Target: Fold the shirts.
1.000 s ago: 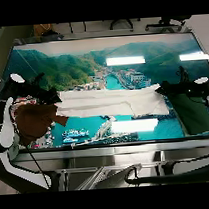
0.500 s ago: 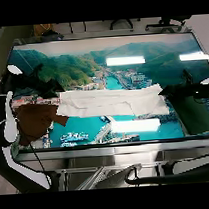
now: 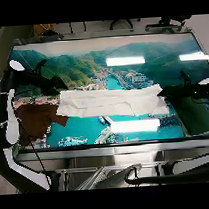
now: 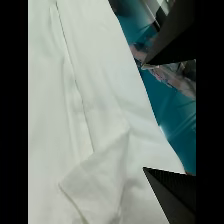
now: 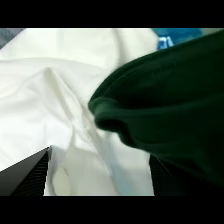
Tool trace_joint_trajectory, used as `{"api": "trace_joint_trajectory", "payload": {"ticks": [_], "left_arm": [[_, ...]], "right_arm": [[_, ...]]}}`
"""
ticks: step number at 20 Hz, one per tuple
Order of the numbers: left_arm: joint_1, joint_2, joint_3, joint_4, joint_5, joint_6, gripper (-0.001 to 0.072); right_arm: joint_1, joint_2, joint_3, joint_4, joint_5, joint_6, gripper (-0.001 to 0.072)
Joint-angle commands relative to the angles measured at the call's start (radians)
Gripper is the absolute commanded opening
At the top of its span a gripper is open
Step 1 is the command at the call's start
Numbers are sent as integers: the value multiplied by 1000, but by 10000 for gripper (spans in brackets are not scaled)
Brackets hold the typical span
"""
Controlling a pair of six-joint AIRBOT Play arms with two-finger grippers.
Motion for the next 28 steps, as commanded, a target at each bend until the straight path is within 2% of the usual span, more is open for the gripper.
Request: {"api": "trace_joint_trajectory", "payload": {"ticks": [1, 3, 4, 5, 6, 7, 8, 11, 14, 18, 20, 24, 28], "left_arm": [[-27, 1, 1, 2, 11, 0, 690], [-36, 1, 1, 2, 11, 0, 690], [-42, 1, 1, 2, 9, 0, 690], [-43, 1, 1, 2, 5, -1, 688], [-47, 1, 1, 2, 0, 0, 505], [-54, 1, 1, 2, 0, 0, 211], [-64, 1, 1, 1, 4, 5, 15], [-130, -1, 1, -36, 48, 11, 13], [-272, -28, 1, -102, 138, 31, 14], [-505, -141, 1, -104, 338, 24, 14], [-618, -203, 1, -155, 467, 5, 14], [-770, -286, 9, -232, 718, -18, 13], [-830, -382, 153, -233, 725, -82, 13]], "right_arm": [[37, -3, 0, 17, 20, -10, 649], [62, -3, 0, 16, 23, -13, 476], [72, -3, 0, 16, 28, -13, 366], [77, -2, 0, 16, 31, -17, 192], [82, 0, 2, 17, 35, -18, 70], [81, 8, 3, 18, 35, -18, 16], [81, 21, 8, 18, 35, -19, 16], [81, 70, 56, 18, 51, -16, 15], [81, 126, 138, 51, 142, -7, 15], [81, 219, 241, 203, 254, -8, 15], [81, 257, 283, 258, 301, -8, 15], [81, 303, 360, 278, 367, -8, 15], [81, 305, 395, 278, 409, -8, 15]]}}
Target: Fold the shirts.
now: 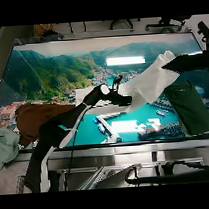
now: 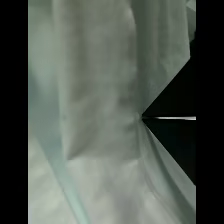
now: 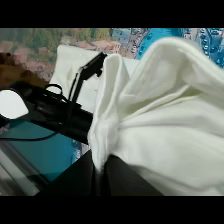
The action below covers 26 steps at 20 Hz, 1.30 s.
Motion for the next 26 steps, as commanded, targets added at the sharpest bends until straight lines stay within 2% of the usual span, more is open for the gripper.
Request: {"api": "trace_joint_trajectory", "payload": {"ticks": [1, 5, 8, 10, 12, 15, 18, 19, 20, 21, 22, 26], "left_arm": [[-59, -71, 119, -16, 51, -44, 13], [-15, -18, 233, -16, -124, -43, 13], [112, 158, 178, -16, -324, 6, 12], [231, 290, 164, -18, -428, 9, 12], [356, 418, 187, -18, -480, 8, 13], [512, 567, 195, -18, -470, 7, 13], [631, 687, 144, -17, -447, 19, 13], [657, 722, 109, -16, -430, 47, 12], [677, 750, 76, -17, -412, 66, 13], [692, 772, 43, -17, -394, 75, 13], [704, 786, 18, -18, -379, 85, 13], [727, 808, -18, -20, -386, 102, 13]], "right_arm": [[0, 8, 27, 13, 51, 1, 15], [1, 8, 27, 11, 61, 1, 16], [15, -3, 27, 36, 45, 2, 15], [79, -21, 27, 44, 2, 20, 15], [221, -41, 27, 46, -95, 20, 15], [512, -111, 27, 41, -292, 15, 16], [833, -275, 27, 41, -599, -58, 27], [938, -342, 27, 42, -727, -111, 94], [1031, -408, 27, 39, -843, -209, 380], [1084, -451, 28, 21, -906, -272, 440], [1101, -468, 28, -20, -927, -256, 435], [970, -381, 28, -235, -823, -12, 435]]}}
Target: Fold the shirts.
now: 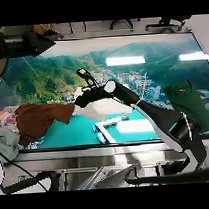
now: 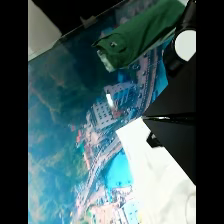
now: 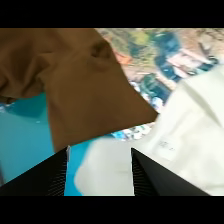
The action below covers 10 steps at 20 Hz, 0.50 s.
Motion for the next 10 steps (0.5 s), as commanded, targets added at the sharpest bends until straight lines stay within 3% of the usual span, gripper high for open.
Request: {"api": "trace_joint_trajectory", "payload": {"ticks": [1, 2, 3, 4, 7, 10], "left_arm": [[26, 27, -24, -2, -8, 23, 13], [26, 27, -17, -2, -22, 23, 13], [26, 27, -11, -3, -31, 23, 13], [26, 27, -4, -3, -37, 23, 13], [26, 28, -2, -3, -47, 23, 13], [26, 27, -2, -2, -81, 23, 13]], "right_arm": [[-91, 63, 1, -180, 43, 163, 436], [-154, 100, 1, -213, 106, 207, 442], [-224, 135, 1, -253, 167, 259, 512], [-307, 165, 1, -296, 230, 321, 656], [-538, 183, -6, -362, 455, 461, 666], [-647, 151, -89, -354, 545, 474, 666]]}}
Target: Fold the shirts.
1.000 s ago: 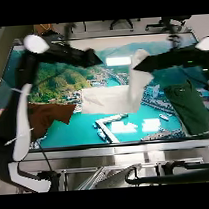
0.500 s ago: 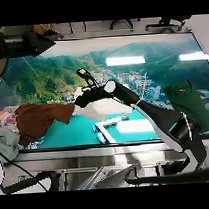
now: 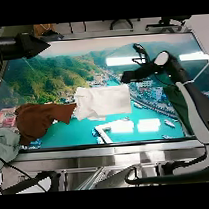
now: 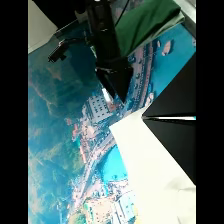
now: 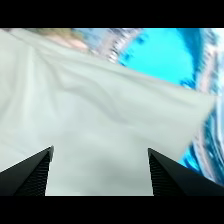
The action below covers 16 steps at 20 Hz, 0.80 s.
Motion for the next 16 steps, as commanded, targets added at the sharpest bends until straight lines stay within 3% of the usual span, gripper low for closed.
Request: {"api": "trace_joint_trajectory", "payload": {"ticks": [1, 7, 13, 14, 15, 16], "left_arm": [[1, 1, 2, 1, -27, 2, 13], [1, 1, 2, 0, -28, 1, 13], [1, 1, 2, 0, -27, 0, 13], [1, 1, 2, 0, -27, 0, 13], [1, 1, 2, 0, -27, 0, 13], [1, 1, 2, 0, -27, -2, 13]], "right_arm": [[-127, -20, -89, -19, 135, 66, 666], [-121, -157, -157, 229, 64, -66, 667], [-65, -244, -157, 381, 65, -156, 665], [-50, -243, -156, 420, 66, -180, 636], [-39, -241, -156, 488, 82, -229, 402], [-39, -235, -156, 584, 109, -288, 85]]}}
